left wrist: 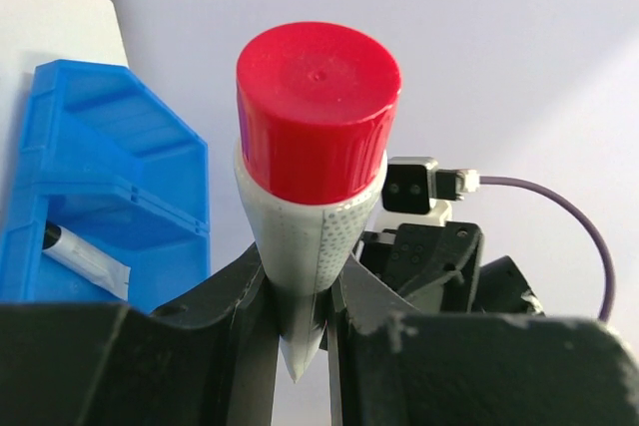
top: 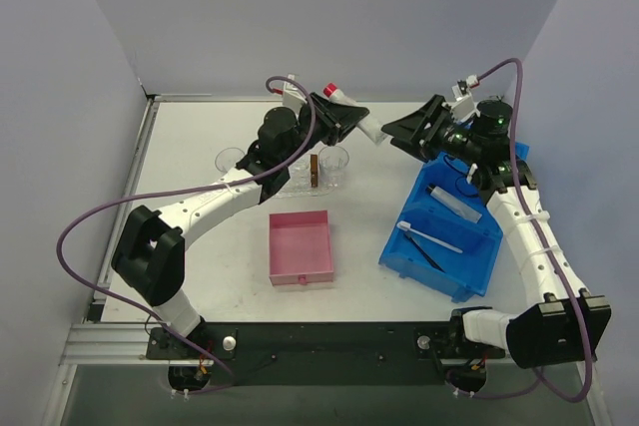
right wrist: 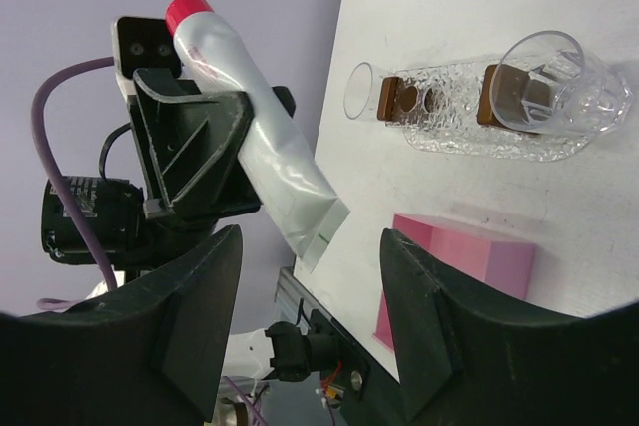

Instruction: Prepare toiletry sets of a toothbrush and toothpaste on the tray

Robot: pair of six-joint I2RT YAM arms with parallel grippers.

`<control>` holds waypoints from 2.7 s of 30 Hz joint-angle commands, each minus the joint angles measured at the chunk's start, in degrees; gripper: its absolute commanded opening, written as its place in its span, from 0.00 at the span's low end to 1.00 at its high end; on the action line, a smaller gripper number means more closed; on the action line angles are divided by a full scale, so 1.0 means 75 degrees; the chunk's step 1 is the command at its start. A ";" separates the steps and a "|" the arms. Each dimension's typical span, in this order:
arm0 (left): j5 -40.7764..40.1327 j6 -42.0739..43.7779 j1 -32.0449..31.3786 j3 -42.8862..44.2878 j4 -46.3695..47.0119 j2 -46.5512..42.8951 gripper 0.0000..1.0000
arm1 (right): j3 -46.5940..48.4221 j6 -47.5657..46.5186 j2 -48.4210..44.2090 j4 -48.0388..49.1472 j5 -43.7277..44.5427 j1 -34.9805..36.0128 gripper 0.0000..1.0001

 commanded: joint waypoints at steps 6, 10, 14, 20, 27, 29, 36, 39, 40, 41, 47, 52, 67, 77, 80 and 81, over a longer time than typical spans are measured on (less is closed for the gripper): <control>0.0009 -0.0238 -0.0149 0.0092 0.1127 -0.0350 0.11 | 0.0317 0.0217 0.0405 0.0884 -0.0423 0.0278 0.50; 0.0056 -0.0215 -0.0161 0.0151 0.1139 -0.0303 0.11 | 0.0364 0.0404 0.0511 0.1247 -0.0388 0.0477 0.46; 0.0091 -0.0203 -0.0173 0.0174 0.1139 -0.0280 0.11 | 0.0435 0.0451 0.0569 0.1353 -0.0341 0.0536 0.38; 0.0290 -0.0179 -0.0173 0.0245 0.1162 -0.0198 0.11 | 0.0423 0.0487 0.0593 0.1482 -0.0318 0.0536 0.18; 0.0630 0.0113 -0.0173 0.0256 0.1034 -0.0244 0.33 | 0.0423 0.0475 0.0581 0.1529 -0.0329 0.0501 0.00; 0.0677 0.0254 -0.0161 0.0256 0.0905 -0.0280 0.43 | 0.0423 0.0440 0.0558 0.1529 -0.0353 0.0478 0.00; 0.0992 0.0723 0.0155 0.0233 0.0261 -0.0455 0.69 | 0.0598 0.0054 0.0370 0.0968 -0.0516 0.0326 0.00; 0.1169 0.0851 0.0495 -0.0012 -0.0184 -0.0701 0.72 | 0.0879 -0.0461 0.0347 0.0255 -0.0599 0.0314 0.00; 0.1169 0.1072 0.0623 -0.0234 -0.0290 -0.0945 0.72 | 0.0996 -0.0602 0.0335 0.0077 -0.0599 0.0314 0.00; 0.1158 0.1214 0.0706 -0.0340 -0.0523 -0.1098 0.78 | 0.1032 -0.0800 0.0323 -0.0075 -0.0587 0.0314 0.00; 0.1240 0.3017 0.1151 -0.0833 -0.2627 -0.2259 0.82 | 0.1499 -0.1492 0.0358 -0.1375 -0.0540 0.0302 0.00; 0.0818 0.6097 0.1269 -0.0857 -0.4180 -0.3313 0.82 | 0.1969 -0.2594 0.0451 -0.2899 -0.0540 0.0325 0.00; 0.3713 1.0214 0.0684 0.0315 -0.6197 -0.2623 0.90 | 0.4312 -0.5196 0.2559 -0.7083 -0.0810 0.1929 0.00; 0.3595 1.1140 0.0449 -0.0903 -0.5834 -0.2987 0.92 | 0.5519 -0.5338 0.3510 -0.8034 -0.0692 0.2739 0.00; 0.3385 1.1281 0.0390 -0.1044 -0.5857 -0.3010 0.92 | 0.5684 -0.5209 0.3651 -0.8069 -0.0856 0.2868 0.00; 0.3372 1.1328 0.0390 -0.1149 -0.5822 -0.3045 0.92 | 0.5778 -0.5185 0.3709 -0.8069 -0.0903 0.2903 0.00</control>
